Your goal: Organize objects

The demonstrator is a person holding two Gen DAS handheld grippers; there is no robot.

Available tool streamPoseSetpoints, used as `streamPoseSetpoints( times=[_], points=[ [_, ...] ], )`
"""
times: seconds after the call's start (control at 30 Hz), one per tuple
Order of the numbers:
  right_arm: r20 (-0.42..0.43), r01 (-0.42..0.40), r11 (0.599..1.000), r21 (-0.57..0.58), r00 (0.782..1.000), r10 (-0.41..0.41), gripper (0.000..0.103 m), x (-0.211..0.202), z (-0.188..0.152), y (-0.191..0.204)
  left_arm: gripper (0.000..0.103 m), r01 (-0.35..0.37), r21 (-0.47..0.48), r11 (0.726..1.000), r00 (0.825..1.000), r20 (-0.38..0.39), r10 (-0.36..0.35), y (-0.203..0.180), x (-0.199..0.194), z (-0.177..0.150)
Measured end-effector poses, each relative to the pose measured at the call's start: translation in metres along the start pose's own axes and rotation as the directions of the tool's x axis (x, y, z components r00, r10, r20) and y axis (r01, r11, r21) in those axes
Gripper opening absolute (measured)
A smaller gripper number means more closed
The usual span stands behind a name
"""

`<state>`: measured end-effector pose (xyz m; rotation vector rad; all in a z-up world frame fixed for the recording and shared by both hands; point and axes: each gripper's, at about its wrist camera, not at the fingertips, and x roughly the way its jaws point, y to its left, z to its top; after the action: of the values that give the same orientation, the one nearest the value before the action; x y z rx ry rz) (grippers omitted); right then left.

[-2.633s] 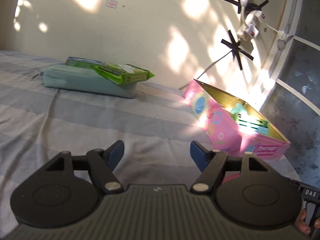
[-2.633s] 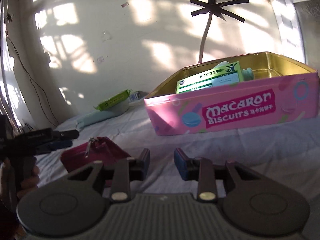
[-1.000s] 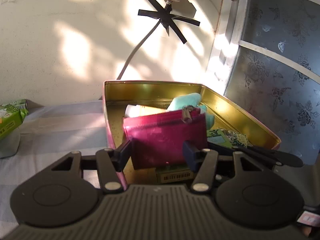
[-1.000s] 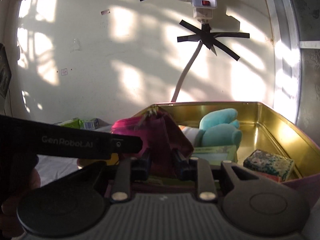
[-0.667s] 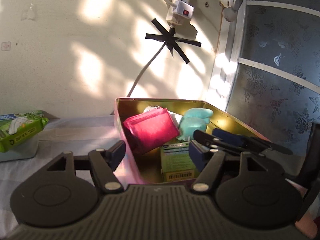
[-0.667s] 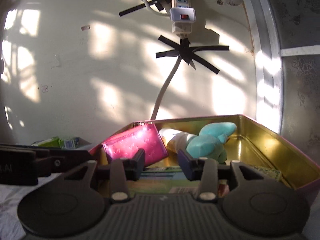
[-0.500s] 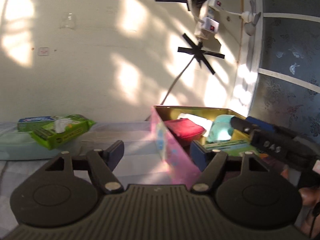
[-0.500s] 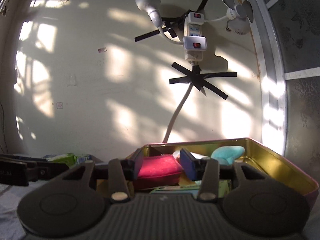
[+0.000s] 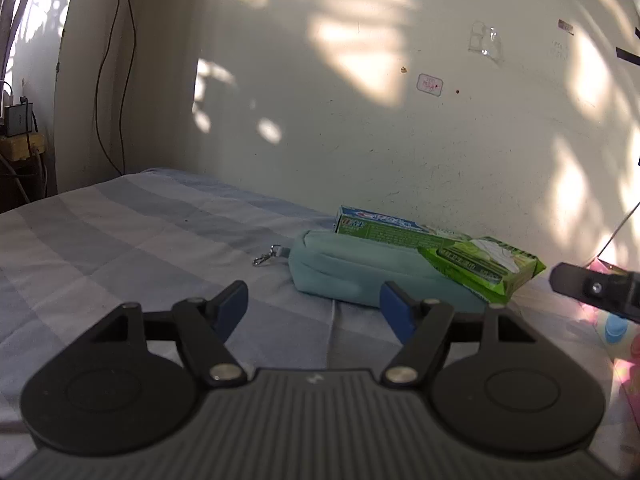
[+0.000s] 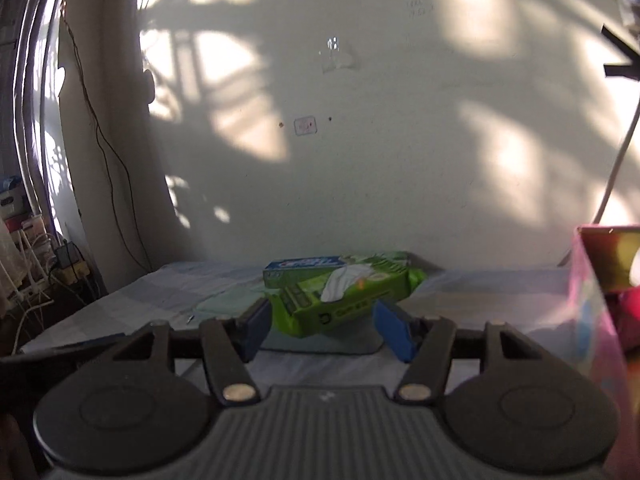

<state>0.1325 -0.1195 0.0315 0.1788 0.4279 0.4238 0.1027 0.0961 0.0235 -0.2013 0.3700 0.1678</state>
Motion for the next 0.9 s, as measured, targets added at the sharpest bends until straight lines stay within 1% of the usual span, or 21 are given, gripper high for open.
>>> streamPoseSetpoints(
  times=[0.03, 0.13, 0.2, 0.23, 0.3, 0.37, 0.47, 0.5, 0.53, 0.57, 0.67, 0.77, 0.83, 0.9],
  points=[
    [-0.025, -0.027, 0.997, 0.07, 0.999, 0.029, 0.058, 0.013, 0.001, -0.001, 0.074, 0.011, 0.008, 1.0, 1.0, 0.0, -0.011, -0.003, 0.0, 0.001],
    [-0.049, -0.048, 0.97, 0.238, 0.997, 0.061, 0.058, 0.035, 0.001, -0.01, 0.074, 0.018, 0.033, 0.999, 1.0, 0.002, -0.018, -0.008, 0.0, 0.0],
    [-0.057, -0.047, 0.931, 0.361, 0.996, 0.072, 0.06, 0.048, -0.002, -0.021, 0.074, 0.014, 0.038, 0.999, 1.0, -0.007, -0.014, -0.008, 0.001, -0.002],
    [-0.063, -0.042, 0.904, 0.424, 0.995, 0.076, 0.061, 0.057, -0.004, -0.027, 0.074, 0.013, 0.035, 0.999, 1.0, -0.011, -0.012, -0.007, 0.0, -0.003],
    [-0.082, -0.022, 0.86, 0.51, 0.994, 0.074, 0.061, 0.071, -0.008, -0.037, 0.075, 0.01, 0.019, 1.0, 1.0, -0.021, -0.01, -0.005, 0.002, -0.003],
    [-0.098, -0.002, 0.826, 0.563, 0.993, 0.069, 0.059, 0.081, -0.013, -0.044, 0.075, 0.005, -0.001, 1.0, 0.999, -0.033, -0.005, -0.002, 0.004, -0.002],
    [-0.105, 0.006, 0.785, 0.619, 0.992, 0.076, 0.035, 0.09, -0.019, -0.053, 0.075, 0.001, -0.024, 1.0, 0.999, -0.045, -0.002, 0.001, 0.005, -0.002],
    [-0.09, -0.018, 0.772, 0.635, 0.991, 0.098, 0.026, 0.089, -0.021, -0.056, 0.075, 0.001, -0.031, 1.0, 0.999, -0.048, -0.003, 0.002, 0.006, -0.002],
    [-0.081, -0.036, 0.762, 0.646, 0.99, 0.115, 0.024, 0.085, -0.021, -0.057, 0.075, 0.002, -0.036, 0.999, 0.999, -0.051, -0.004, 0.003, 0.007, -0.002],
    [-0.079, -0.04, 0.764, 0.644, 0.99, 0.119, 0.023, 0.08, -0.02, -0.057, 0.075, 0.003, -0.043, 0.999, 0.998, -0.055, -0.005, 0.004, 0.008, -0.001],
    [-0.091, -0.047, 0.792, 0.609, 0.988, 0.128, 0.023, 0.055, -0.018, -0.052, 0.075, 0.013, -0.062, 0.998, 0.998, -0.063, -0.017, 0.008, 0.009, 0.0],
    [-0.133, -0.071, 0.815, 0.575, 0.975, 0.178, 0.023, 0.018, -0.031, -0.052, 0.075, 0.035, -0.088, 0.996, 0.996, -0.073, -0.042, 0.012, 0.01, 0.0],
    [-0.182, -0.088, 0.829, 0.552, 0.958, 0.223, 0.023, -0.013, -0.047, -0.055, 0.075, 0.06, -0.095, 0.994, 0.995, -0.076, -0.067, 0.013, 0.01, 0.0],
    [-0.242, -0.095, 0.834, 0.544, 0.934, 0.264, 0.023, -0.038, -0.065, -0.058, 0.075, 0.1, -0.084, 0.991, 0.991, -0.077, -0.107, 0.011, 0.008, -0.001]
  ],
)
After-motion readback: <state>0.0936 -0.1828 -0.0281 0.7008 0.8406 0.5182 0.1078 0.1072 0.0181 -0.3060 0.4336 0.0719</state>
